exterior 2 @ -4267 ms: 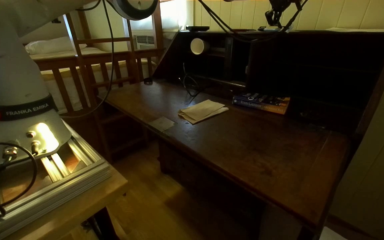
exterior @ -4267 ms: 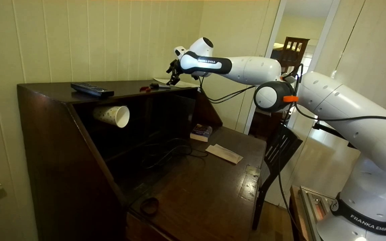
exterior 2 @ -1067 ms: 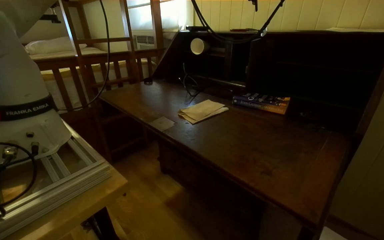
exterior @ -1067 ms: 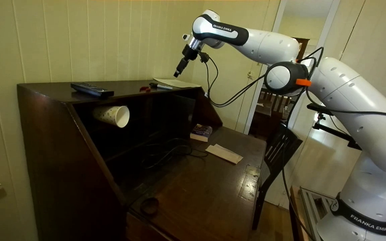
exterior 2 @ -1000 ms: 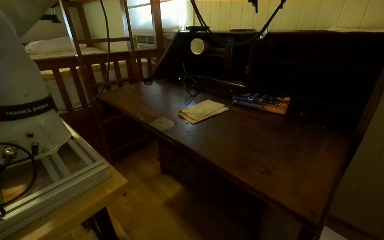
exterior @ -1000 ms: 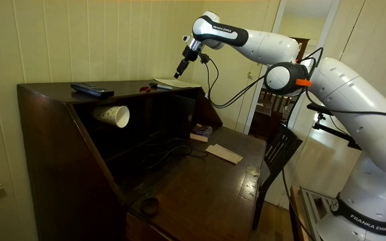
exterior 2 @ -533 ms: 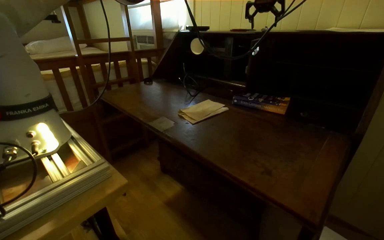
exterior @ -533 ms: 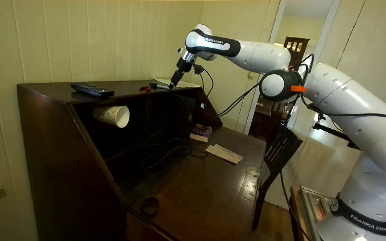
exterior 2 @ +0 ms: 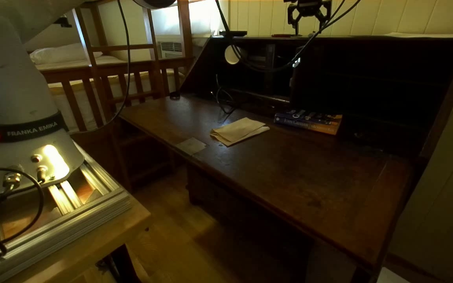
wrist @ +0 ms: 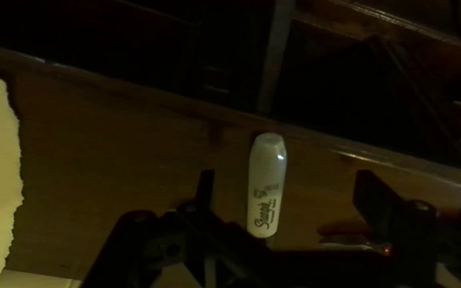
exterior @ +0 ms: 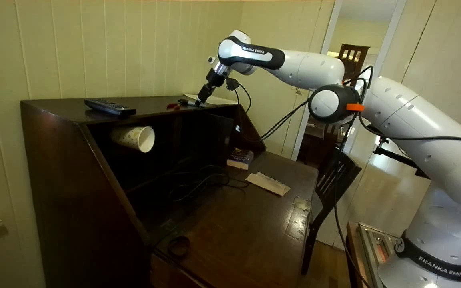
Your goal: Move the black marker to the left
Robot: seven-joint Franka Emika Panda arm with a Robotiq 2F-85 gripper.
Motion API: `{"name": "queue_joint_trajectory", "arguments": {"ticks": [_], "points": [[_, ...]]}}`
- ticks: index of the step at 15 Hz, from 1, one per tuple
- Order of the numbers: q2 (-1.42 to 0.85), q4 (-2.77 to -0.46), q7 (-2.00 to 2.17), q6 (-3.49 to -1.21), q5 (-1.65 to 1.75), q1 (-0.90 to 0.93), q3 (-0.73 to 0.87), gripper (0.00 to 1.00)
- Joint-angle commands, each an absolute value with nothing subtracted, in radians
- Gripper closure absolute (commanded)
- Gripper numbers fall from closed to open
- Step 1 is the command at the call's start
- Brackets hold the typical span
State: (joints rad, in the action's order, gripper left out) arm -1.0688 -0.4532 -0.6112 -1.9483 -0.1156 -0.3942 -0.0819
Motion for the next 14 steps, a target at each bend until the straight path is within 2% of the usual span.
{"name": "queue_joint_trajectory", "arguments": {"ticks": [1, 3, 4, 8, 12, 14], "points": [[-1.072, -0.434, -0.563, -1.958, -0.15, -0.412, -0.097, 0.11], [-1.069, -0.439, -0.542, -1.96, -0.156, -0.421, -0.097, 0.13], [-1.07, -0.44, -0.533, -1.958, -0.159, -0.426, -0.097, 0.24], [-1.068, -0.444, -0.523, -1.939, -0.166, -0.442, -0.099, 0.56], [-1.069, -0.446, -0.585, -1.907, -0.159, -0.439, -0.105, 0.84], [-1.068, -0.447, -0.625, -1.884, -0.156, -0.436, -0.107, 0.94]]}}
